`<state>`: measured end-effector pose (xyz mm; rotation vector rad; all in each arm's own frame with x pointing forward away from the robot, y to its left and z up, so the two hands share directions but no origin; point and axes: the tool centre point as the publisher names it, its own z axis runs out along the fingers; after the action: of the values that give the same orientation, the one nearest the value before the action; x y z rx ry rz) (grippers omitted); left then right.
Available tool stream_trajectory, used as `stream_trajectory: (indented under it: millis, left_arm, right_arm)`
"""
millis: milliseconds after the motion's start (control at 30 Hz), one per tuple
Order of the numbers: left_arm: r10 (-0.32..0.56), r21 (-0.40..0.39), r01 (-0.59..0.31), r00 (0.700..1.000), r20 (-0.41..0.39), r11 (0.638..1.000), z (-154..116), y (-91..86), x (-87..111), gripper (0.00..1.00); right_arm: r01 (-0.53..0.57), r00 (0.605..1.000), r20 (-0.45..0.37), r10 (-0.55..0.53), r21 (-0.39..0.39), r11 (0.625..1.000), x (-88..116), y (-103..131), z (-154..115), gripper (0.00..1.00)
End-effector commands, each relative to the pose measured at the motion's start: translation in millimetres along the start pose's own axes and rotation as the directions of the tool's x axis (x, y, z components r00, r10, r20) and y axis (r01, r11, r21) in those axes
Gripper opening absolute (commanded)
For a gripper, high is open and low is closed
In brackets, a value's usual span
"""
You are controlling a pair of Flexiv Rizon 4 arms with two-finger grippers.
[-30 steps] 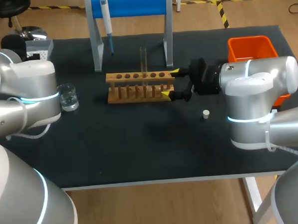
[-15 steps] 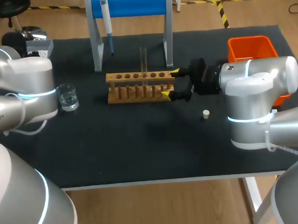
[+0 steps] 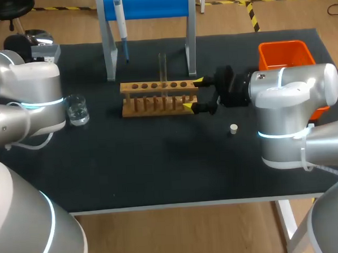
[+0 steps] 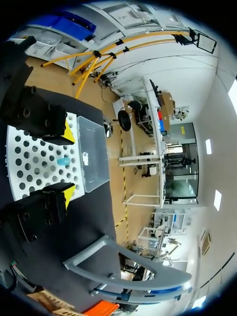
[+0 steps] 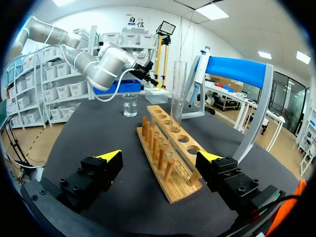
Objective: Invert the test tube, pick up the pipette, mount the tip to pipette, aspirate from beaker and dispense into the tube, eject the tip, return the pipette, and cap with the stopper.
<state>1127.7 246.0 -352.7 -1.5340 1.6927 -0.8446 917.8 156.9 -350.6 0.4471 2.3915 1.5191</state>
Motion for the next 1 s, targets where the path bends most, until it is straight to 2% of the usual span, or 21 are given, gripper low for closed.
stream_trajectory:
  millis: [33, 433, 1000]
  left_arm:
    - [0.001, -0.008, -0.001, 1.000, -0.001, 1.000, 7.9, -1.1, -0.5, 0.47]
    - [-0.002, -0.014, 0.002, 1.000, -0.008, 1.000, 16.5, 0.6, 0.0, 0.42]
    - [-0.012, -0.016, 0.012, 1.000, -0.012, 1.000, 20.2, 7.7, -3.8, 0.40]
  right_arm:
    - [0.000, 1.000, -0.002, 0.000, 0.002, 1.000, -0.4, 0.1, -0.7, 1.00]
    - [0.000, 1.000, -0.002, 0.000, 0.002, 1.000, -0.4, 0.1, -0.7, 1.00]
    - [0.000, 1.000, -0.002, 0.000, 0.002, 1.000, -0.4, 0.1, -0.7, 1.00]
